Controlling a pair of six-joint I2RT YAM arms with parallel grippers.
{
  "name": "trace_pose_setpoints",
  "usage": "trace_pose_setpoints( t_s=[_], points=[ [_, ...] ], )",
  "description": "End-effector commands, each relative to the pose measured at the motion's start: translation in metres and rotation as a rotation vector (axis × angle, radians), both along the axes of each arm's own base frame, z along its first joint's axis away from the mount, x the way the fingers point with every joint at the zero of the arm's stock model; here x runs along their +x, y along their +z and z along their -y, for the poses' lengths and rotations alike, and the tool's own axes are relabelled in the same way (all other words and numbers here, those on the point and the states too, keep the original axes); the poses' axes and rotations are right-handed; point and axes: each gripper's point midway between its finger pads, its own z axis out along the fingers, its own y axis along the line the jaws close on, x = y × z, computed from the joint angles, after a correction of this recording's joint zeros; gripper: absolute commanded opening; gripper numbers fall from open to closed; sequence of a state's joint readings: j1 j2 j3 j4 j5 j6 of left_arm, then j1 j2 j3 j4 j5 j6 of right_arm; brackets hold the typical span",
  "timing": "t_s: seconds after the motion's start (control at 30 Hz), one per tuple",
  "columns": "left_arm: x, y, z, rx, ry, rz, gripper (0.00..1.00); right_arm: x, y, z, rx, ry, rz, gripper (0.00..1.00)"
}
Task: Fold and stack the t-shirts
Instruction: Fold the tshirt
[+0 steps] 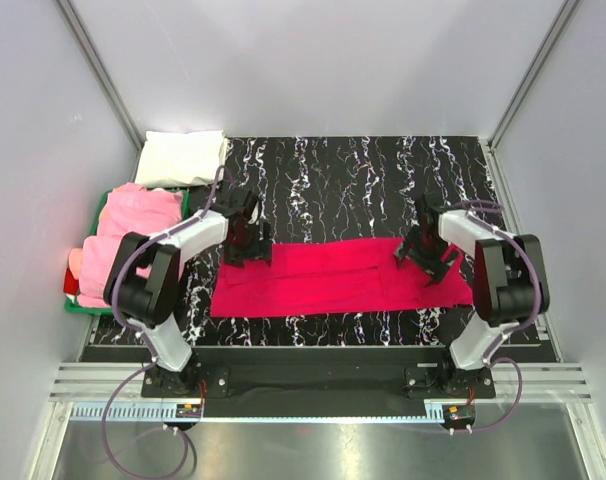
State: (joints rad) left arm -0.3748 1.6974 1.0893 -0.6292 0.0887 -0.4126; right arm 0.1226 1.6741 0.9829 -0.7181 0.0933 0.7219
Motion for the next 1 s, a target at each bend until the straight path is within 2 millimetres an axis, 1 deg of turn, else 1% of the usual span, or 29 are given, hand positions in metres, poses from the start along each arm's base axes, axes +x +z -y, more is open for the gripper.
trace_pose_setpoints(
  t_s=[0.0, 0.03, 0.07, 0.1, 0.13, 0.17, 0.2, 0.23, 0.27, 0.3, 0.33, 0.37, 0.4, 0.43, 0.47, 0.5, 0.53, 0.57, 0.6, 0.63, 0.67, 0.7, 0.73, 0.77, 0.8, 0.83, 0.87, 0.9, 0.97],
  points=[
    [0.005, -0.019, -0.006, 0.063, 0.042, -0.058, 0.80, 0.044, -0.008, -0.002, -0.002, -0.008, 0.046, 0.93],
    [-0.001, -0.026, -0.008, 0.071, 0.046, -0.087, 0.80, 0.046, -0.021, -0.003, -0.001, -0.007, 0.009, 0.92],
    [-0.006, -0.031, -0.008, 0.074, 0.046, -0.111, 0.80, 0.052, -0.024, -0.005, 0.006, -0.001, 0.005, 0.92],
    [-0.012, -0.038, -0.007, 0.070, 0.047, -0.139, 0.79, 0.070, -0.019, -0.007, 0.010, 0.008, 0.029, 0.92],
    [-0.017, -0.040, -0.005, 0.055, 0.045, -0.159, 0.79, 0.075, -0.031, -0.007, 0.002, 0.012, -0.010, 0.91],
    [-0.030, -0.045, -0.007, 0.054, 0.045, -0.187, 0.79, 0.080, -0.030, -0.006, -0.007, 0.019, -0.027, 0.91],
    [-0.034, -0.045, -0.004, 0.033, 0.049, -0.194, 0.79, 0.108, -0.017, -0.011, 0.009, 0.027, 0.026, 0.90],
    [-0.043, -0.045, 0.000, 0.001, 0.043, -0.215, 0.78, 0.116, -0.026, -0.013, 0.008, 0.030, 0.004, 0.89],
    [-0.056, -0.044, 0.002, -0.015, 0.035, -0.226, 0.78, 0.125, -0.025, -0.017, 0.023, 0.027, -0.005, 0.89],
    [-0.064, -0.044, 0.006, -0.040, 0.043, -0.231, 0.78, 0.160, -0.007, -0.026, 0.054, 0.034, 0.072, 0.88],
    [-0.075, -0.042, 0.016, -0.097, 0.035, -0.245, 0.78, 0.170, -0.026, -0.032, 0.073, 0.039, 0.040, 0.88],
    [-0.085, -0.033, 0.029, -0.149, 0.012, -0.224, 0.78, 0.178, -0.025, -0.044, 0.124, 0.065, 0.026, 0.88],
    [-0.107, -0.043, 0.035, -0.198, 0.049, -0.256, 0.78, 0.221, 0.005, -0.066, 0.164, 0.116, 0.141, 0.88],
    [-0.123, -0.040, 0.052, -0.275, 0.037, -0.284, 0.77, 0.229, -0.022, -0.083, 0.214, 0.158, 0.099, 0.87],
    [-0.148, -0.035, 0.073, -0.315, -0.029, -0.283, 0.77, 0.235, -0.021, -0.099, 0.243, 0.232, 0.097, 0.88],
    [-0.163, -0.037, 0.091, -0.377, 0.004, -0.299, 0.77, 0.276, 0.024, -0.122, 0.292, 0.304, 0.261, 0.89],
    [-0.180, -0.031, 0.109, -0.425, -0.026, -0.321, 0.77, 0.275, 0.000, -0.151, 0.362, 0.375, 0.238, 0.92],
    [-0.213, -0.026, 0.133, -0.457, -0.121, -0.351, 0.77, 0.284, 0.008, -0.161, 0.383, 0.414, 0.283, 0.98],
    [-0.218, -0.008, 0.165, -0.575, -0.118, -0.354, 0.78, 0.297, 0.024, -0.171, 0.413, 0.442, 0.359, 1.00],
    [-0.228, 0.002, 0.181, -0.612, -0.146, -0.363, 0.78, 0.299, 0.031, -0.177, 0.449, 0.451, 0.384, 1.00],
    [-0.247, 0.008, 0.196, -0.620, -0.205, -0.380, 0.78, 0.304, 0.014, -0.177, 0.453, 0.441, 0.393, 1.00],
    [-0.251, 0.013, 0.202, -0.599, -0.216, -0.387, 0.79, 0.306, 0.015, -0.175, 0.445, 0.438, 0.412, 1.00],
    [-0.243, 0.030, 0.219, -0.608, -0.232, -0.334, 0.80, 0.311, 0.037, -0.173, 0.426, 0.445, 0.467, 1.00],
    [-0.246, 0.041, 0.224, -0.598, -0.257, -0.313, 0.81, 0.318, 0.041, -0.173, 0.423, 0.469, 0.511, 1.00],
    [-0.248, 0.042, 0.218, -0.541, -0.269, -0.308, 0.82, 0.317, 0.043, -0.173, 0.418, 0.480, 0.516, 1.00],
    [-0.238, 0.059, 0.227, -0.547, -0.273, -0.252, 0.82, 0.320, 0.045, -0.170, 0.399, 0.482, 0.521, 1.00],
    [-0.236, 0.066, 0.224, -0.539, -0.282, -0.229, 0.83, 0.323, 0.057, -0.169, 0.391, 0.490, 0.540, 1.00],
    [-0.235, 0.067, 0.218, -0.504, -0.270, -0.223, 0.84, 0.325, 0.056, -0.169, 0.391, 0.491, 0.544, 1.00],
    [-0.231, 0.088, 0.221, -0.530, -0.275, -0.188, 0.84, 0.332, 0.068, -0.172, 0.413, 0.497, 0.586, 1.00]
  ],
)
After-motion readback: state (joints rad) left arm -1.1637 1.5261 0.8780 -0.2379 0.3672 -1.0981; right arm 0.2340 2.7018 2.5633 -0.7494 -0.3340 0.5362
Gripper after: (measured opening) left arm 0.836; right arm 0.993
